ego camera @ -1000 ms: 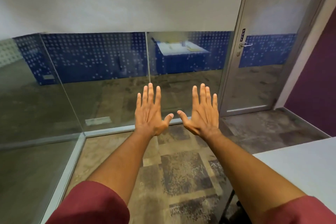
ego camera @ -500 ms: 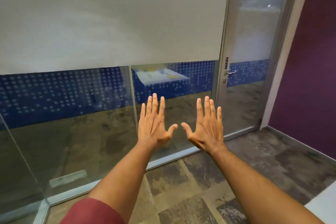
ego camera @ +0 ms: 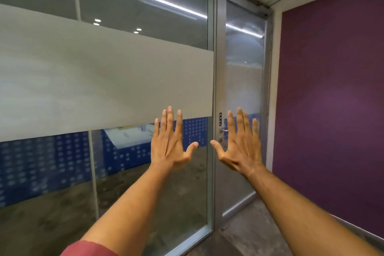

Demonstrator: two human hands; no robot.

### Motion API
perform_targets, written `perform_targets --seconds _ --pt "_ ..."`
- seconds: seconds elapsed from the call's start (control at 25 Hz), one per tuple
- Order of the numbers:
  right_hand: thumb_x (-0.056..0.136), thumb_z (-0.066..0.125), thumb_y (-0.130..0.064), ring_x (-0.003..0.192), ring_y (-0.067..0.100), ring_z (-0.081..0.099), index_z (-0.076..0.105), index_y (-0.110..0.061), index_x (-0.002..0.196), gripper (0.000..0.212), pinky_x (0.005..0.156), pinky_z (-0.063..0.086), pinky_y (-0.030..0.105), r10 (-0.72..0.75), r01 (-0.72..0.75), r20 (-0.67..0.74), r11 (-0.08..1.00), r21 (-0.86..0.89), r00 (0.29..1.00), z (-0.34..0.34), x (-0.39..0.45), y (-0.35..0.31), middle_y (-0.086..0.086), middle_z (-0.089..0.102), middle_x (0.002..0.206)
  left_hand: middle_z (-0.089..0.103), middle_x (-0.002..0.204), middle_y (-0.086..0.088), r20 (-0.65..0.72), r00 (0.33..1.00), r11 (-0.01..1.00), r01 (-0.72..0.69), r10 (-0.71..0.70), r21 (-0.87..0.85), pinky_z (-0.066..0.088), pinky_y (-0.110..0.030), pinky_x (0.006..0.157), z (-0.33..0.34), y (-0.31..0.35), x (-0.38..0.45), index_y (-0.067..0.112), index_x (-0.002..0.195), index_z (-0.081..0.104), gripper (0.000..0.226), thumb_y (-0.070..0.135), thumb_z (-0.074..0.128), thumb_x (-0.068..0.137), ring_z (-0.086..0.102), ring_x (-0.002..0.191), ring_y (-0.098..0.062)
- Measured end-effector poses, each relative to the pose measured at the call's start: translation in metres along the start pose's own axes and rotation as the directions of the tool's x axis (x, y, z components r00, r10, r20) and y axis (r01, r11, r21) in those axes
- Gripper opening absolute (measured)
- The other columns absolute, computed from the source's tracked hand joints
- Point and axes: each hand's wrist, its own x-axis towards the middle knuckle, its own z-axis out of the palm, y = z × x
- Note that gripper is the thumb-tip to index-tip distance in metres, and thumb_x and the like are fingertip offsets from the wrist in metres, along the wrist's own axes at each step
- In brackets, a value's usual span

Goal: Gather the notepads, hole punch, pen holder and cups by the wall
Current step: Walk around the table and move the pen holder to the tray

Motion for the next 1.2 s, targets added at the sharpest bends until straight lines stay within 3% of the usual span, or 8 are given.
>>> perform_targets --seconds 0.28,0.52,0.68,0.84,1.2 --pt "0.083 0.036 -0.074 0.15 0.03 -0.015 -0.008 -0.013 0.156 0.104 0.121 -0.003 0.054 0.008 -0.011 -0.052 0.999 -0.044 0.999 0.063 0.099 0.084 0.015 -0.016 0.163 -0.027 0.16 -0.014 -0.123 0.991 0.994 -0.069 0.059 -0.082 -0.004 -0.049 0.123 0.081 0.049 0.136 0.014 0.15 -0.026 0.105 0.075 0.029 0.085 -0.024 0.148 -0.029" --pt "0.083 0.032 -0.076 0.151 0.033 -0.007 -0.004 -0.013 0.156 0.103 0.121 -0.008 0.051 0.07 -0.079 -0.063 0.984 -0.16 0.996 0.124 0.148 0.155 0.017 -0.008 0.164 -0.02 0.162 -0.015 -0.18 0.972 0.97 -0.18 0.15 -0.163 -0.001 -0.05 0.123 0.169 0.097 0.22 0.012 0.154 -0.015 0.106 0.071 0.038 0.084 -0.018 0.15 -0.031" --pt "0.083 0.026 -0.076 0.151 0.034 -0.002 -0.001 -0.012 0.156 0.101 0.121 0.0 0.055 0.112 -0.134 -0.092 0.95 -0.282 0.989 0.175 0.173 0.205 0.018 -0.003 0.164 -0.01 0.164 -0.017 -0.217 0.954 0.939 -0.257 0.208 -0.227 0.003 -0.051 0.123 0.241 0.131 0.272 0.012 0.156 -0.008 0.107 0.069 0.045 0.083 -0.009 0.151 -0.033" --pt "0.083 0.029 -0.075 0.151 0.035 0.003 0.005 -0.01 0.156 0.1 0.12 0.005 0.058 0.174 -0.213 -0.137 0.905 -0.368 0.975 0.22 0.212 0.25 0.019 0.002 0.164 -0.011 0.164 -0.016 -0.234 0.938 0.893 -0.323 0.257 -0.313 -0.002 -0.048 0.123 0.307 0.165 0.337 0.013 0.156 -0.008 0.107 0.07 0.046 0.083 -0.009 0.151 -0.032" --pt "0.084 0.034 -0.072 0.151 0.035 0.003 0.005 -0.01 0.156 0.1 0.119 0.007 0.059 0.3 -0.356 -0.191 0.774 -0.524 0.935 0.28 0.249 0.361 0.019 0.003 0.163 -0.008 0.164 -0.017 -0.325 0.874 0.736 -0.482 0.362 -0.476 0.002 -0.05 0.123 0.415 0.288 0.44 0.014 0.156 -0.009 0.109 0.074 0.044 0.082 -0.007 0.152 -0.033"
